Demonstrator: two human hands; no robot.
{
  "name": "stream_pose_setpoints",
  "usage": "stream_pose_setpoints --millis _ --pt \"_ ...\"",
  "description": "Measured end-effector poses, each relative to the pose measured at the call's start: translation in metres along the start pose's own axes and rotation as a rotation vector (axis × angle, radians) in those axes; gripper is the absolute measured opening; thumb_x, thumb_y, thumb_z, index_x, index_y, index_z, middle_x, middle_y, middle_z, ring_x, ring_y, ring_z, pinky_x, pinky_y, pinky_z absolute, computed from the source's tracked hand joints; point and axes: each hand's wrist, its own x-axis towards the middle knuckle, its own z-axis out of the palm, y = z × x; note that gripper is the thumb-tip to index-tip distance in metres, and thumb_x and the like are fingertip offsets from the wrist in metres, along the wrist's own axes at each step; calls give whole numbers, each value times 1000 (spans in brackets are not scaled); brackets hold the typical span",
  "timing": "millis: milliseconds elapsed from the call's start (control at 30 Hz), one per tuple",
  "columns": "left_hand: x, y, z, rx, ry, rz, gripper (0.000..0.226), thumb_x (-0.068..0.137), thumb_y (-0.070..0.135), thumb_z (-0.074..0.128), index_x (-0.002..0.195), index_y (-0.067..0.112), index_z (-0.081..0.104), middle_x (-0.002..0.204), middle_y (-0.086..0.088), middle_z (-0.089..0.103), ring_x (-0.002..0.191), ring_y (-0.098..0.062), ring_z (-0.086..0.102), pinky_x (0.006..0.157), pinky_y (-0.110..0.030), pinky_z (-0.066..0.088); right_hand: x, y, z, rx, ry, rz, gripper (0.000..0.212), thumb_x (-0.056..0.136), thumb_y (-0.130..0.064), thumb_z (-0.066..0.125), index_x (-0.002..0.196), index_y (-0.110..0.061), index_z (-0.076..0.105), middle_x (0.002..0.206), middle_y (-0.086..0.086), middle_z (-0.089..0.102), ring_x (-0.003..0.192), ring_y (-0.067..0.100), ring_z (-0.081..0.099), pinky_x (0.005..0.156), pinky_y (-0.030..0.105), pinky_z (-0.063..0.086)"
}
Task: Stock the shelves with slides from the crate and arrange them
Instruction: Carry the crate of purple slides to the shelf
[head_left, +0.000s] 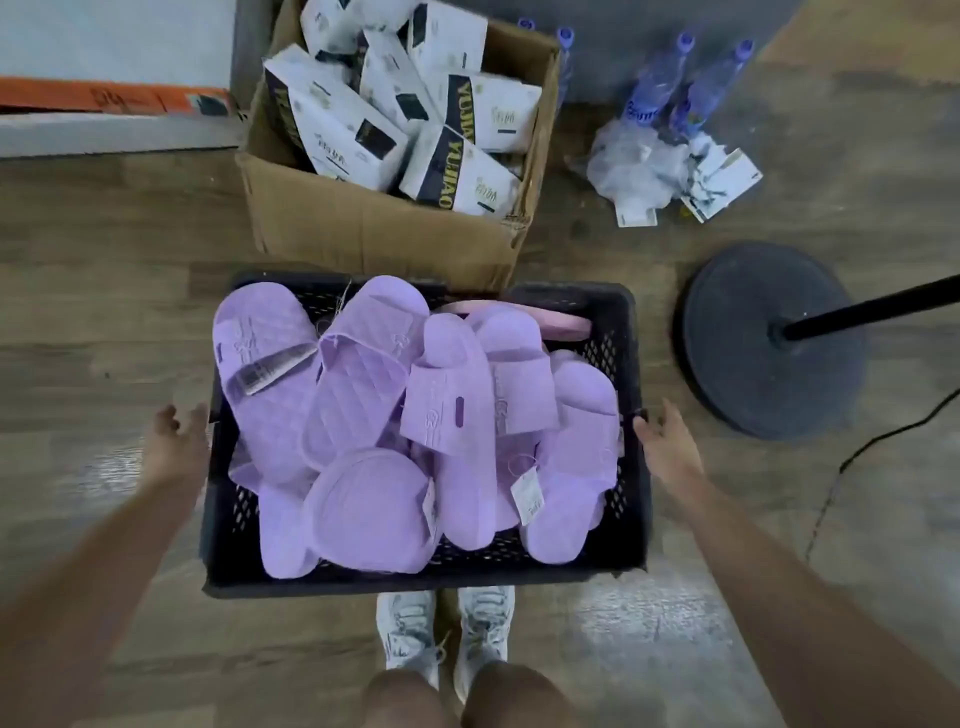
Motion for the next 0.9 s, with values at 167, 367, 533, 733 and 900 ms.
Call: stream_pose_setpoints --millis 167,367,533,733,900 --pt "19 -18 18 -92 -163 -86 46 94 40 47 111 -1 59 112 -24 62 95 -31 58 89 -44 44 22 14 24 189 11 15 11 95 -17 50 96 -6 52 80 12 60 81 25 54 71 32 39" --pt "26 -15 30 -2 -72 -34 27 96 19 44 83 -3 53 83 -19 55 76 -22 48 57 -33 32 25 15 32 138 79 -17 21 93 -28 52 93 -8 56 91 18 64 86 33 59 80 44 46" --pt "27 -19 30 -73 -70 -14 24 95 20 47 89 0 58 83 -17 56 76 -21 49 60 -33 37 22 1 29 83 113 16 30 94 -35 50 82 -7 53 81 12 55 79 27 48 71 35 36" --pt "42 -24 24 -154 -134 -106 29 91 25 55 94 -3 61 88 -26 62 77 -25 53 70 -39 42 24 -6 26 37 105 85 36 93 -36 51 68 -9 45 76 11 51 78 26 45 68 32 32" --pt "43 -28 25 -169 -123 -137 30 90 28 56 93 -1 62 101 -33 63 74 -26 53 67 -38 41 22 -8 25 66 117 103 31 92 -31 53 72 -8 48 77 13 53 77 28 47 69 32 34"
